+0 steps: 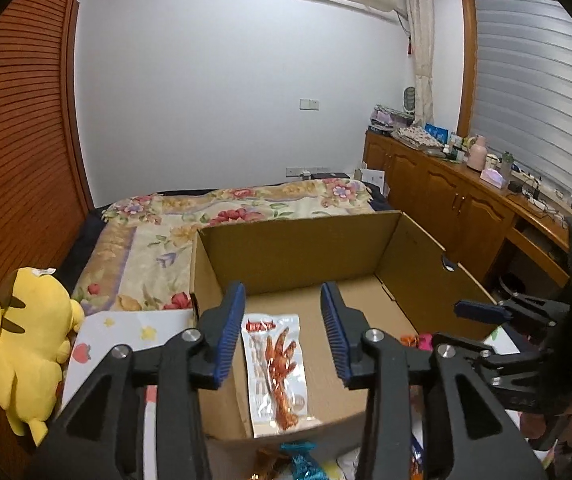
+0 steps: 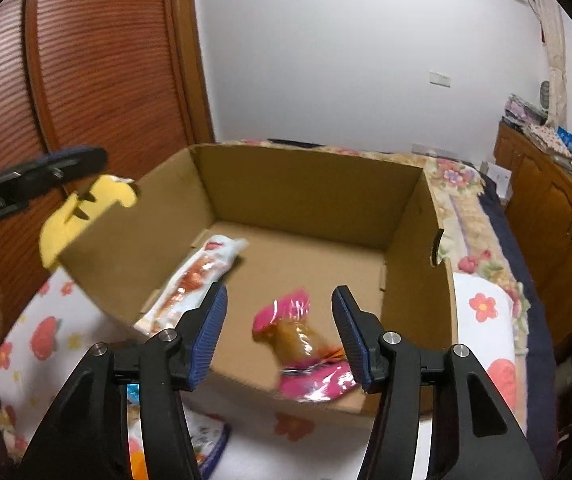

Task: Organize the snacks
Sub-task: 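Carry both packs over the cardboard box and open both tools to drop them, then move both open tools back over the remaining snacks, then grasp the white duck-gizzard pouch with the right tool while the left tool grasps the biscuit pack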

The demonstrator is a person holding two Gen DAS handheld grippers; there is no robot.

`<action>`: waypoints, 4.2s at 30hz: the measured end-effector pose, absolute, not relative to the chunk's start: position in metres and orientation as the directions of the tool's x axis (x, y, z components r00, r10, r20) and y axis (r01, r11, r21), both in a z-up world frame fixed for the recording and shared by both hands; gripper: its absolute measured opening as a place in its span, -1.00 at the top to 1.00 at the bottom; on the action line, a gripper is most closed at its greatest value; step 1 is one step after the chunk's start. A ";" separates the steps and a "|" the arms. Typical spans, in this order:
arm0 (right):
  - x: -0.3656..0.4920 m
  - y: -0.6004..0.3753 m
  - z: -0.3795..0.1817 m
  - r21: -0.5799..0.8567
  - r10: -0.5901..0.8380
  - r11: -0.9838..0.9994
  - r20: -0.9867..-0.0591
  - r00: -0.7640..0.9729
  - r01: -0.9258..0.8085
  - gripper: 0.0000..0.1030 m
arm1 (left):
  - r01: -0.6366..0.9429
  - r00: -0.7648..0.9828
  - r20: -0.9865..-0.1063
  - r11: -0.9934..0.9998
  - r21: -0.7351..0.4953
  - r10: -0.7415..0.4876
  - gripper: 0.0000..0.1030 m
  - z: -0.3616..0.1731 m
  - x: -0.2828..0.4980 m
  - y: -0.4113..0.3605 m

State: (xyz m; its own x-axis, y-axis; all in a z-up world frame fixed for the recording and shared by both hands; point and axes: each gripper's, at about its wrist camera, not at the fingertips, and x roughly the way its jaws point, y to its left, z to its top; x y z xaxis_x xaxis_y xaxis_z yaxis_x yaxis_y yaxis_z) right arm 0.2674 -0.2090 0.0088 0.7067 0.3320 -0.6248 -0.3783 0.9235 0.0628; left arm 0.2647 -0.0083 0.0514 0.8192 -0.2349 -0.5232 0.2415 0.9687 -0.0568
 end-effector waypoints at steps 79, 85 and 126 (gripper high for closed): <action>0.119 -0.242 -0.096 0.065 0.247 0.952 -0.742 0.624 -0.300 -0.31 | 0.275 0.690 -0.669 0.955 -0.110 -0.276 -0.85 -0.081 0.131 -0.015; 0.122 -0.238 -0.100 0.036 0.226 0.952 -0.750 0.622 -0.303 -0.05 | 0.278 0.686 -0.673 0.954 -0.108 -0.276 -0.82 -0.081 0.133 -0.019; 0.118 -0.234 -0.104 0.007 0.240 0.940 -0.725 0.646 -0.341 0.02 | 0.241 0.696 -0.665 0.960 -0.141 -0.273 0.19 -0.082 0.112 -0.016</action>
